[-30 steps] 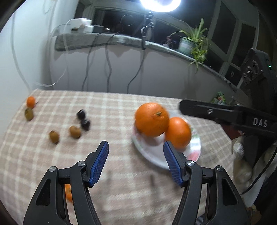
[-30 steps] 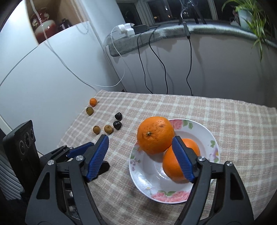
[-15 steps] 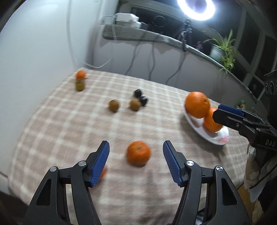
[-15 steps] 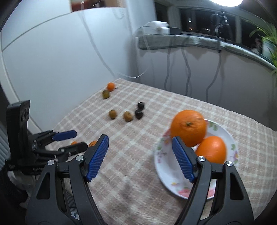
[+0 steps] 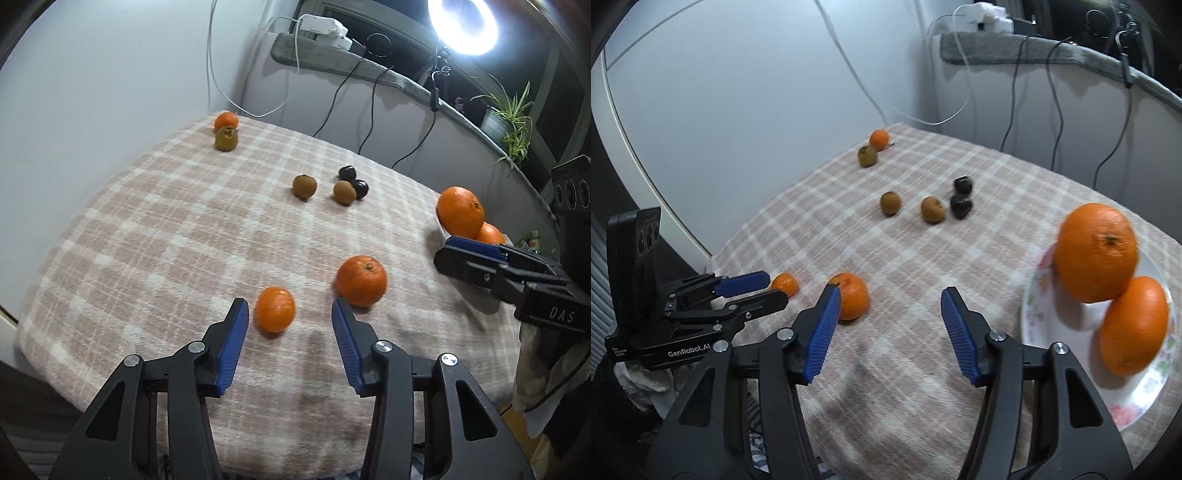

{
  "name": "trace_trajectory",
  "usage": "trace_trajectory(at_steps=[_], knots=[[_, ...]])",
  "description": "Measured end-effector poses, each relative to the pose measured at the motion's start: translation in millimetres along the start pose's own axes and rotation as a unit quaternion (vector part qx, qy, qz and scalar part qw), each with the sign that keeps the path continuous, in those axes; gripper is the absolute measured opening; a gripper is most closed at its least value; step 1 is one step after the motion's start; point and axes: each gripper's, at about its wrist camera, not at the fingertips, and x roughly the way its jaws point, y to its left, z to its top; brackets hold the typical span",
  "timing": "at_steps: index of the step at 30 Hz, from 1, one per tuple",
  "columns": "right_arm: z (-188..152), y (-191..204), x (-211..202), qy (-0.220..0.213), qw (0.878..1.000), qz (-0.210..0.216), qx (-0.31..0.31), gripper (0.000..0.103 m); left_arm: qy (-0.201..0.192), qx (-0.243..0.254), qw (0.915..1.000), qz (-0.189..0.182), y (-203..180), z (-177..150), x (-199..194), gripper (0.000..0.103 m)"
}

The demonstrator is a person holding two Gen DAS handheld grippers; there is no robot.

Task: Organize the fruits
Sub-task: 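Grasp a small tangerine with the right gripper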

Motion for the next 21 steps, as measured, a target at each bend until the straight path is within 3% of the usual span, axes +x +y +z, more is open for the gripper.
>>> trace_trajectory(at_steps=[9,21], knots=[[1,12,28,0.026,0.999,0.02,-0.004,0.059,0.007,-0.006,0.9999,0.004,8,-1,12,0.042],[1,18,54,0.052,0.998,0.028,-0.012,0.059,0.007,0.003,0.9999,0.011,9,-2,16,0.026]])
